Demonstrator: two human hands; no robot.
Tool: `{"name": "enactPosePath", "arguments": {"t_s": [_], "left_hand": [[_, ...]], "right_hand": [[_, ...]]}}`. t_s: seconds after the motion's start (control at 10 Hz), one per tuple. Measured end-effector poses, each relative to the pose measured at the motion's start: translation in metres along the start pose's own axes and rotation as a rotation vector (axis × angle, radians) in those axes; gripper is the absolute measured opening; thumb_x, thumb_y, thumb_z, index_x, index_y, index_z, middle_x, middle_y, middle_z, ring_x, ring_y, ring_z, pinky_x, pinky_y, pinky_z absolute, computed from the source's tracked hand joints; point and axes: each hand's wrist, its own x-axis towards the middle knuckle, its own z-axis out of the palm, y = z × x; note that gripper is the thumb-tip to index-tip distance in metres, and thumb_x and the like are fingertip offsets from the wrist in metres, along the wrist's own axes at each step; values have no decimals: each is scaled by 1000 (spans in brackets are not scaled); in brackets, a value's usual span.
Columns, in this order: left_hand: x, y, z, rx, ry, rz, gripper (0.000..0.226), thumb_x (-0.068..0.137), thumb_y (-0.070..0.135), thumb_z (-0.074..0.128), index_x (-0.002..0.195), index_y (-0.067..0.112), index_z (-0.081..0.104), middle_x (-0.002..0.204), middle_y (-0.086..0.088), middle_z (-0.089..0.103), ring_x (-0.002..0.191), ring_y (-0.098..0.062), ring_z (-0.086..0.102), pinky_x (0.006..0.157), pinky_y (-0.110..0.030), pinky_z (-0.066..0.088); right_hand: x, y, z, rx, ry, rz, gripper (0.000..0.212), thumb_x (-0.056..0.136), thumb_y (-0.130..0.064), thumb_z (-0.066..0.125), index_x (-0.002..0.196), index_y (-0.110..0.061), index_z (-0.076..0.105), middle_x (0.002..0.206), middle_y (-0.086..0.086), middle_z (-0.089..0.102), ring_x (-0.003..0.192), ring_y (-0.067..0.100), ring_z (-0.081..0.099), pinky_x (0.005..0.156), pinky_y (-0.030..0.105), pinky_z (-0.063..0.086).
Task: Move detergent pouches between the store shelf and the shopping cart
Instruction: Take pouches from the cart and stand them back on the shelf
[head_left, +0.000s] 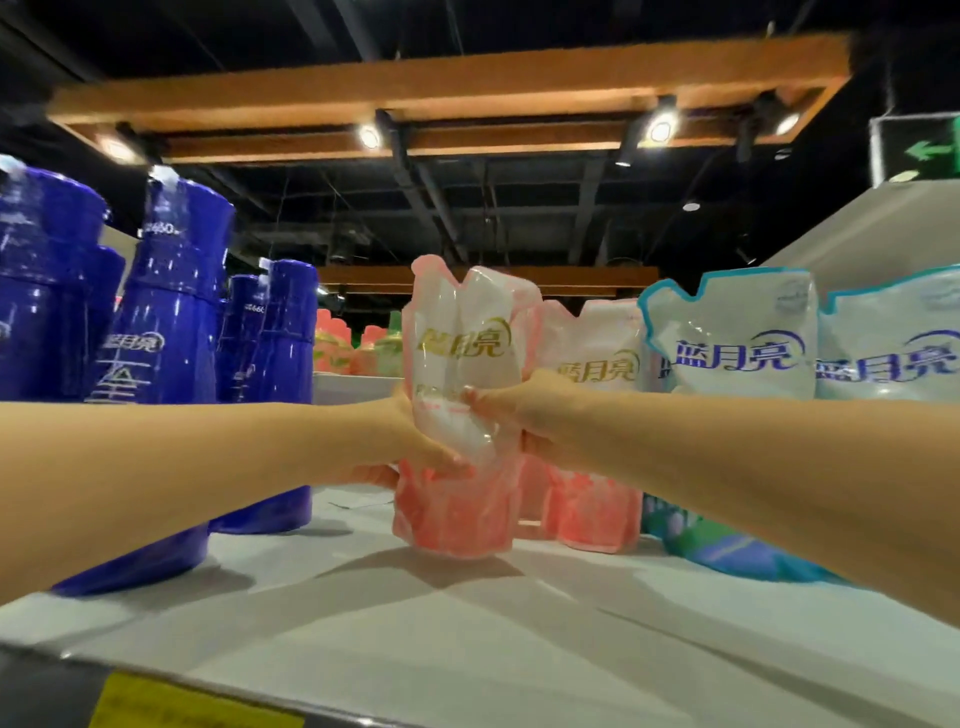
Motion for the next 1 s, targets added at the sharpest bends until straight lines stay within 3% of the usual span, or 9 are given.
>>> {"name": "enactPosePath", "arguments": {"t_s": [0.1, 0.2, 0.3, 0.4, 0.5, 0.7, 0.8, 0.9, 1.0], "left_hand": [[13, -16, -5, 101, 97, 21, 99, 43, 36, 92, 127, 29, 39, 128, -7, 57, 102, -11, 60, 75, -22, 54], [21, -20, -8, 168, 152, 28, 141, 22, 54, 91, 142, 22, 24, 135, -5, 50, 106, -9, 56, 90, -27, 50], [13, -20, -1, 53, 46, -9, 110, 62, 16, 85, 142, 31, 12, 111, 2, 51, 91, -15, 57, 71, -34, 53], [9, -18, -1, 99, 34, -65, 111, 67, 15, 81, 144, 36, 3, 113, 3, 49, 98, -21, 54, 64, -37, 53], [7, -16, -2, 95, 20, -104, 112, 69, 15, 80, 144, 40, 0, 129, -3, 45, 108, -26, 49, 69, -42, 53], [14, -16, 6, 100, 27, -80, 114, 66, 18, 82, 143, 41, 2, 120, 1, 47, 108, -25, 49, 69, -42, 53], [13, -15, 6, 91, 25, -73, 112, 67, 18, 81, 143, 40, 2, 104, 8, 48, 105, -23, 49, 73, -43, 53], [12, -16, 3, 104, 21, -75, 110, 69, 20, 80, 142, 42, 1, 100, 9, 50, 102, -22, 52, 70, -40, 55], [11, -14, 6, 126, 32, -70, 107, 71, 18, 79, 143, 39, 2, 103, 9, 46, 102, -22, 50, 66, -38, 54]], "right_hand": [[9, 8, 4, -43, -49, -7, 48, 82, -18, 71, 124, -6, 52, 111, 11, 65, 81, 18, 64, 66, 28, 57], [13, 8, 3, -59, -48, -12, 47, 81, -18, 72, 123, -7, 54, 105, 7, 66, 79, 15, 63, 63, 26, 55], [15, 9, -2, -186, -47, 8, 36, 79, -25, 74, 109, -12, 60, 99, 6, 68, 88, 20, 66, 80, 37, 57], [7, 13, -6, -303, -124, 59, 31, 76, -26, 77, 102, -15, 63, 91, 4, 69, 83, 18, 67, 78, 34, 58], [2, 19, -8, -311, -131, 81, 44, 70, -18, 81, 109, -15, 61, 99, 3, 71, 89, 18, 69, 77, 32, 58], [4, 26, -12, -334, -52, 69, 54, 67, -19, 83, 114, -13, 58, 103, 5, 69, 90, 19, 69, 78, 33, 59], [8, 25, -11, -334, -36, 71, 58, 66, -24, 83, 116, -14, 56, 105, 4, 68, 94, 21, 67, 81, 35, 58], [13, 11, -15, -256, -6, 27, 78, 60, -46, 78, 126, -13, 52, 118, 5, 63, 107, 24, 60, 93, 39, 52], [18, -18, -22, -121, 0, -61, 74, 73, -55, 64, 133, -15, 47, 128, 7, 57, 117, 27, 54, 101, 43, 45]]}}
